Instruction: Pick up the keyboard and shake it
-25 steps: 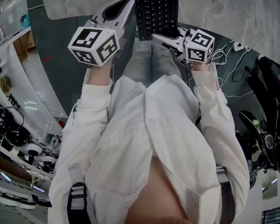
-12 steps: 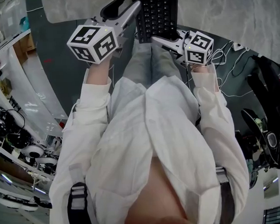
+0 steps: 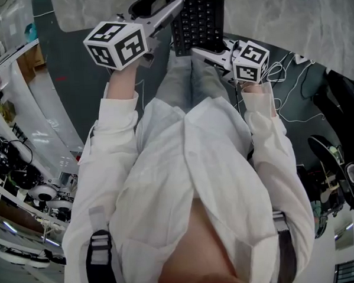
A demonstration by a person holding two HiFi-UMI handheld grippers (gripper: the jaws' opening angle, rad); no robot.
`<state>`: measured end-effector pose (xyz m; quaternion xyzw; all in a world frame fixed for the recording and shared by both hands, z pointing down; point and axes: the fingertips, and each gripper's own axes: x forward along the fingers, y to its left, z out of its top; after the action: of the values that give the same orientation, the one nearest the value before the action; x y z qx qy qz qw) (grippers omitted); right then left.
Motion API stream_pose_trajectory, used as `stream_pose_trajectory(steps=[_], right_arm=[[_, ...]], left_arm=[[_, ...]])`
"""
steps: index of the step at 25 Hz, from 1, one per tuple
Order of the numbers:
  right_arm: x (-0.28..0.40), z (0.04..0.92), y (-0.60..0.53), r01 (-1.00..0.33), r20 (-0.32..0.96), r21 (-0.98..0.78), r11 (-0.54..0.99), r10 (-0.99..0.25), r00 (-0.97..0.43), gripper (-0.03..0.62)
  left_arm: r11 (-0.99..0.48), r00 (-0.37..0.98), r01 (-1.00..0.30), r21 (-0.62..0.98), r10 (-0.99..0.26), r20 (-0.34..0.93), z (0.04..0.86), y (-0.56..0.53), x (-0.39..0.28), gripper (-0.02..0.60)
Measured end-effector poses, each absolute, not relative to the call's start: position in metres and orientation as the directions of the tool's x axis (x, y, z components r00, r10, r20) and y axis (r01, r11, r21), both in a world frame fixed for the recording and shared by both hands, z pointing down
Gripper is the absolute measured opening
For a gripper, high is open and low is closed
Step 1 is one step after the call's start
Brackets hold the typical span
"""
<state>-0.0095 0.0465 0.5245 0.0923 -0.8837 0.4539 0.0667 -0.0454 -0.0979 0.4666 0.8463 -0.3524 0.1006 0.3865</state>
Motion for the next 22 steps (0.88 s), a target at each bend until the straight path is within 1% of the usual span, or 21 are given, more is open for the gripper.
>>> stream_pose_trajectory(steps=[4,10,15,22], right_arm=[[-0.009,0.525,0.047,-0.223,0.201,-0.788,0.574,-0.103,-0.974,0.149],[-0.009,0.525,0.046,-0.226,0.205,-0.783,0.579,-0.102,-0.973,0.149],[-0.010,0.523,0.045,-0.223,0.202,-0.780,0.585,-0.102,-0.974,0.149],[-0.010,0.525,0.047,-0.225,0.207,-0.771,0.595,-0.101,-0.973,0.146]], left_arm=[[-0.463,0.750,-0.654,0.598,-0.499,0.434,0.466,-0.102,-0.041,0.265],[-0.483,0.761,-0.646,0.591,-0.461,0.456,0.468,-0.106,-0.032,0.269],[-0.497,0.766,-0.642,0.583,-0.422,0.484,0.468,-0.111,-0.027,0.287],[-0.519,0.781,-0.625,0.583,-0.390,0.488,0.470,-0.109,-0.020,0.287]])
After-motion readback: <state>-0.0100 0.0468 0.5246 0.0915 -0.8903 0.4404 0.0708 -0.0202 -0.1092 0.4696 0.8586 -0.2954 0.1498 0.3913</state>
